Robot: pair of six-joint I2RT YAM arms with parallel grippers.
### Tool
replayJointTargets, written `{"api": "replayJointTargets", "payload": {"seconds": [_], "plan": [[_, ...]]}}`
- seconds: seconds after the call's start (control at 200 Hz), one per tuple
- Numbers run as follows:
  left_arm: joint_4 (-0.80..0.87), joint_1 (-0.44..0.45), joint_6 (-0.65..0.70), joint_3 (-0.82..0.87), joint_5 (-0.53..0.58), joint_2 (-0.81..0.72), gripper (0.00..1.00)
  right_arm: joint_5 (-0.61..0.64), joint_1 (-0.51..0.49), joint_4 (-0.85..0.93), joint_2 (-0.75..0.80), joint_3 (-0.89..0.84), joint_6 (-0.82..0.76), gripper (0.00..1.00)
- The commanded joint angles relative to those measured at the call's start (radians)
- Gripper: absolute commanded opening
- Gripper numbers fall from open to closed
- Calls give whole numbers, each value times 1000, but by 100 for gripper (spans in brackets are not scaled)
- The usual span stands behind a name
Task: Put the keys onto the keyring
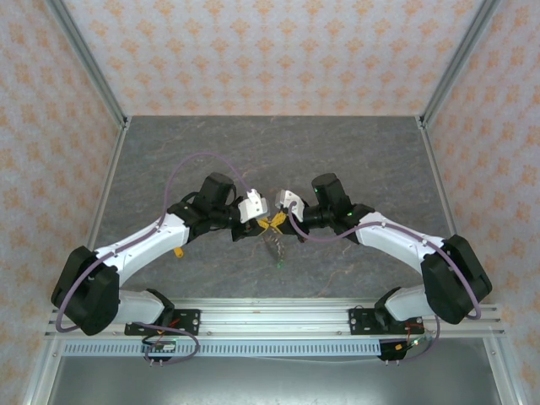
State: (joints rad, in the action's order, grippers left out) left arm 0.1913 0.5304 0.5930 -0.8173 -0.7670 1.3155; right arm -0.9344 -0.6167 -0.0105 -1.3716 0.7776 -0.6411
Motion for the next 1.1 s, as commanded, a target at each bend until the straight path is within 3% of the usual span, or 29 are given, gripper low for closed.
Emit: {"api": "replayJointTargets", "payload": {"seconds": [0.0, 0.23, 0.405, 0.761, 0.896, 1.091], "plan": [[6, 8, 11, -15, 27, -30, 21, -15, -4, -15, 20, 15, -20, 0], [32, 8, 24, -41, 20, -17, 20, -23, -4, -21, 14, 20, -15, 0], [36, 7, 25, -54, -5, 3, 13, -38, -3, -37, 12, 19, -4, 0], [64, 8, 41, -73, -64, 40, 15, -53, -5, -107, 5, 2, 43, 0], [68, 7, 44, -76, -62, 38, 0, -47, -6, -105, 5, 0, 40, 0], [35, 6, 27, -51, -41, 20, 0, -2, -5, -67, 10, -9, 12, 3]]}}
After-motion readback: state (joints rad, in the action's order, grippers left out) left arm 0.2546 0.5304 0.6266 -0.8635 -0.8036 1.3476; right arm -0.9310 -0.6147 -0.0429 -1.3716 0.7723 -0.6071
